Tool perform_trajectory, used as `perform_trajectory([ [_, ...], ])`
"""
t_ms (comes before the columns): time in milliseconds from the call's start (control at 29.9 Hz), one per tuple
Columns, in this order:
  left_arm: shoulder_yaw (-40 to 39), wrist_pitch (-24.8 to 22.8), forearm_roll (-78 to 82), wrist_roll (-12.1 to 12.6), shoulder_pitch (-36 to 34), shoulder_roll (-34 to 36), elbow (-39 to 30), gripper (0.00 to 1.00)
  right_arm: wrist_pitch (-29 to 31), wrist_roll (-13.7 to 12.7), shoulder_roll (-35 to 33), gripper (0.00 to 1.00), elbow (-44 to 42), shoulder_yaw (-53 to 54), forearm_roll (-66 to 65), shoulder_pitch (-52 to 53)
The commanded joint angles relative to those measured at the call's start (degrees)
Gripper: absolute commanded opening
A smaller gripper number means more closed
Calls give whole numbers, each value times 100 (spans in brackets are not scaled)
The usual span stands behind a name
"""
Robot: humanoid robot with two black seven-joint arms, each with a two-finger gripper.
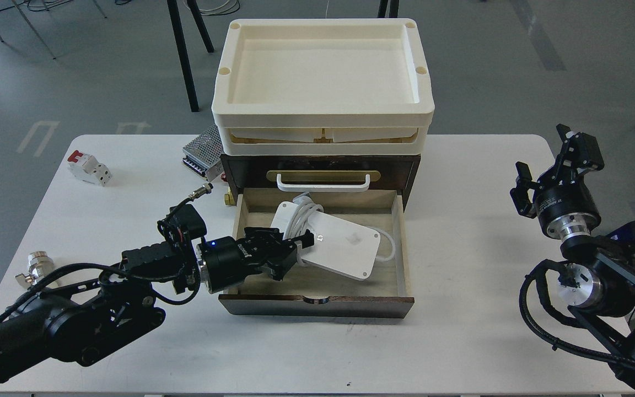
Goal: Put charging cable into cabinet
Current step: 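Press the charging brick and cable down into the drawer with the left gripper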
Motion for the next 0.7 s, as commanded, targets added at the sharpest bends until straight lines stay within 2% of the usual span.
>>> perform_trajectory([
  [0,5,-19,13,0,-7,-282,529,7,0,0,0,99,-4,0,0,-1],
  [100,66,-19,13,0,-16,-397,767,7,0,0,0,99,5,9,0,-1],
  [368,356,-1,56,0,-288,-406,785,12,0,0,0,99,-4,0,0,-1],
  [468,488,-1,65,0,-367,-406,785,27,0,0,0,99,-4,0,0,-1],
  [535,515,-1,65,0,-376,-406,785,34,0,0,0,99,-4,9,0,-1],
  [668,559,-1,92,0,-385,-406,785,56,0,0,0,99,-4,9,0,-1],
])
